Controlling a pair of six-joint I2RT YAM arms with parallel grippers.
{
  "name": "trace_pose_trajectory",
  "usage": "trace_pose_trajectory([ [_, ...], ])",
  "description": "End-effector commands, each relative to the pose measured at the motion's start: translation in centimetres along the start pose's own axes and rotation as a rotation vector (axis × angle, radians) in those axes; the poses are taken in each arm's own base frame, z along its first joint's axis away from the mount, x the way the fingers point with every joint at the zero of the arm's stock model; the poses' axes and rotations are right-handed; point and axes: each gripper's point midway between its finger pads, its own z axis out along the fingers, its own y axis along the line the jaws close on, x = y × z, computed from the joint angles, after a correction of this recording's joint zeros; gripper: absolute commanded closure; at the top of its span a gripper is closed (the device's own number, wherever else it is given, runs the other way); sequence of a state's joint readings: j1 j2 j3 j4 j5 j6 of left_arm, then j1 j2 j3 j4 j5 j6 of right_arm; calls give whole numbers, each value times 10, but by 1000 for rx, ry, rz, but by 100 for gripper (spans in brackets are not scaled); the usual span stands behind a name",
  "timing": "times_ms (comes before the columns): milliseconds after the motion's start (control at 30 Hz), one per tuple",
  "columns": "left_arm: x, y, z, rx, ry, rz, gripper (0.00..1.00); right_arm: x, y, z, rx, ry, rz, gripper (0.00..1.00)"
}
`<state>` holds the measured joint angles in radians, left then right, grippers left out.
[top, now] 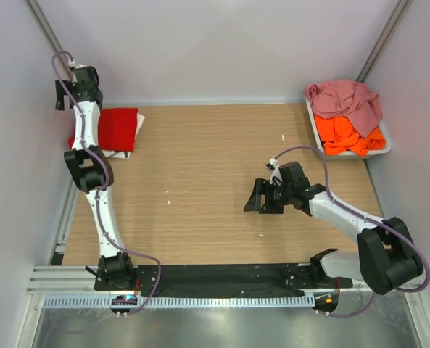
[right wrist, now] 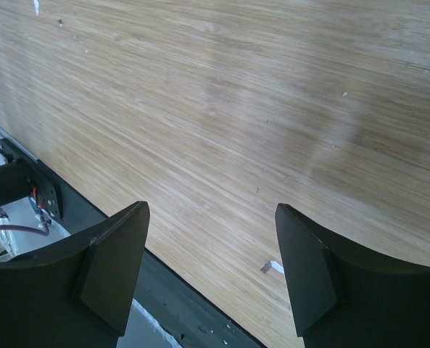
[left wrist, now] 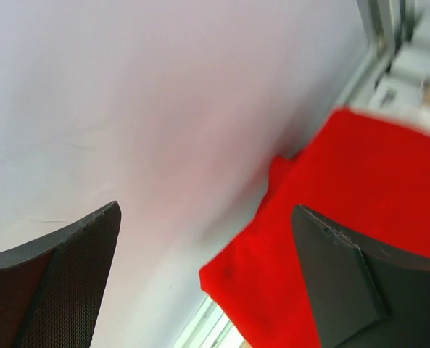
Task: Fold and stack the t-shirts
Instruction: Reset both grippers
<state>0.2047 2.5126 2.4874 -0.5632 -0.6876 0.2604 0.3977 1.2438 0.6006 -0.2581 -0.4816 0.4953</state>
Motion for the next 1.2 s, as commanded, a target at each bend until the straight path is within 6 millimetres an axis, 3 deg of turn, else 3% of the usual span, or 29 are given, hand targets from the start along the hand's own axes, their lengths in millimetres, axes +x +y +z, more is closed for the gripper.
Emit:
trace_pose_trajectory([
  [0,-71,20,-52,50,-164,-241,0,-20,8,2,4,-45,-53,24],
  [67,-82,22,-71,76,-192,-268,0,-22,8,2,18,-50,-64,24],
  [167,-89,3,-100,141,-201,-253,0,-27,6,0,49,-71,-80,23],
  [333,-100,-27,-188,248,-260,-216,0,-36,5,-7,102,-106,-85,24],
  [367,-92,-46,-207,288,-251,-177,0,-40,6,-9,114,-122,-87,24],
  [400,-97,-37,-230,307,-281,-167,0,-45,10,-12,112,-139,-92,24],
  [433,-95,-41,-244,325,-292,-146,0,-47,13,-14,110,-149,-95,23],
  [467,-84,-61,-262,369,-287,-91,0,-51,18,-18,108,-175,-105,23],
  [500,-87,-53,-282,398,-307,-109,0,-53,20,-19,107,-185,-109,23],
  [600,-63,-86,-321,619,-264,-95,0,-58,22,-23,116,-203,-114,23],
  [633,-62,-80,-339,693,-257,-179,0,-58,23,-24,117,-205,-122,23],
  [700,-30,-113,-345,879,-168,-272,0,-60,25,-28,114,-224,-134,23],
  [733,-23,-117,-364,1011,-99,-422,0,-61,27,-30,109,-232,-143,23],
  [767,6,-140,-357,1153,-1,-468,0,-62,30,-33,100,-242,-157,23],
  [800,18,-152,-377,1318,91,-504,0,-64,35,-38,86,-262,-168,23],
  [833,34,-158,-374,1328,196,-568,0,-65,37,-42,82,-274,-178,23],
  [933,71,-167,-389,1360,325,-509,11,-71,44,-59,82,-334,-189,24],
  [1033,84,-163,-407,1338,304,-450,11,-78,47,-78,105,-405,-196,23],
  [1100,93,-155,-418,1316,265,-346,5,-81,45,-88,123,-451,-188,23],
  [1167,101,-147,-424,1220,195,-254,5,-84,41,-99,148,-511,-173,22],
])
